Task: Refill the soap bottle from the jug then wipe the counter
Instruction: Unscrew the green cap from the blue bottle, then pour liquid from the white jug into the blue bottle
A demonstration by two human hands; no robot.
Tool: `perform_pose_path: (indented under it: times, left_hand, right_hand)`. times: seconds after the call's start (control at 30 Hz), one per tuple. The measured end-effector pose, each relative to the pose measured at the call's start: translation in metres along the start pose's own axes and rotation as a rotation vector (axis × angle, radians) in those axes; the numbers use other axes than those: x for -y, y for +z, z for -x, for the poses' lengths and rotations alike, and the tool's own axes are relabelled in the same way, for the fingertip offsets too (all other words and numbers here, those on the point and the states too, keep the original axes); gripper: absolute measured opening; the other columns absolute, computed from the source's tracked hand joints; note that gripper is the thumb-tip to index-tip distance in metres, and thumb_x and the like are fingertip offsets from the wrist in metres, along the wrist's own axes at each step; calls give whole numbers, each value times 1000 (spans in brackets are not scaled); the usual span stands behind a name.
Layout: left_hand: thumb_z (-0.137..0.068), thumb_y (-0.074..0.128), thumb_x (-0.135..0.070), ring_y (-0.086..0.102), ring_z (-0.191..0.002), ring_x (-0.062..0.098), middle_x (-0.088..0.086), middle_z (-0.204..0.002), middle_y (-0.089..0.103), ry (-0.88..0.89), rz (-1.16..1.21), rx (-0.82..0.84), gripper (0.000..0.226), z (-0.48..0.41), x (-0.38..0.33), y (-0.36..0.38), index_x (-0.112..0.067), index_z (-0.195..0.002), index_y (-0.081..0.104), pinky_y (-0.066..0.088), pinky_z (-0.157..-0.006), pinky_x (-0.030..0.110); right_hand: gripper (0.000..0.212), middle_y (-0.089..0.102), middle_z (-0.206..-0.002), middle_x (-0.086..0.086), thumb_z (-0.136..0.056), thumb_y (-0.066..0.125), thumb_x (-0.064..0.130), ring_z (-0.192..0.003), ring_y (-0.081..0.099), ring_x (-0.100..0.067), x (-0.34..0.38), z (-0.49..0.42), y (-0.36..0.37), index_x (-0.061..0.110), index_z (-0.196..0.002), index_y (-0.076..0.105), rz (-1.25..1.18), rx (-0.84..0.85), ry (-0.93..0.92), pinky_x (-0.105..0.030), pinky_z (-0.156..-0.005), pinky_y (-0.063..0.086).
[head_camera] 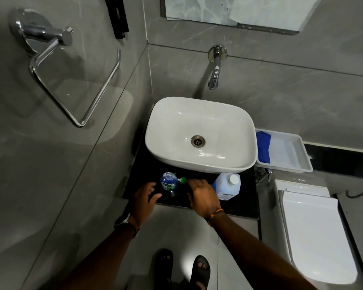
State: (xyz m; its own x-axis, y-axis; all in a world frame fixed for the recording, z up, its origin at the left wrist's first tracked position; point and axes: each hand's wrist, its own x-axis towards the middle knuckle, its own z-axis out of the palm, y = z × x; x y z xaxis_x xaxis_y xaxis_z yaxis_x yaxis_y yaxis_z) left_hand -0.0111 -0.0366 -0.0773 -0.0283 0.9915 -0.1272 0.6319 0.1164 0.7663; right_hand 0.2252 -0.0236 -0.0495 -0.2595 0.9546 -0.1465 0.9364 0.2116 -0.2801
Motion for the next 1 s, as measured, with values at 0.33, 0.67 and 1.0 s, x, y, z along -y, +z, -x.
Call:
perform_pose_path:
  times: [0.33,0.67,1.0]
  left_hand:
    - [-92,38,-69,51,-133,14,-6,-144,52,355,-334,293,62,62,-6,67,-30,-139,44,46,-107,26]
    - [-94,53,-53,49,-135,21,2,-150,47,481,-185,279,60,6,-119,99,-23,-144,40,44,-112,33]
    - [-97,59,-16,51,-137,26,15,-147,53,688,-381,397,51,-35,-182,111,-2,-144,47,36,-119,30]
  right_hand:
    - [67,49,-156,0,-94,55,57,-146,43,-24,-57,106,39,21,-150,50,-59,55,65,-37,-119,37]
    - [84,49,-155,-6,-88,72,55,-141,47,-25,-129,128,-15,15,-155,40,-229,-109,393,-35,-116,41]
    - [83,59,-145,1,-78,87,29,-132,56,-16,-116,66,-61,18,-149,47,-570,-188,193,-35,-112,46]
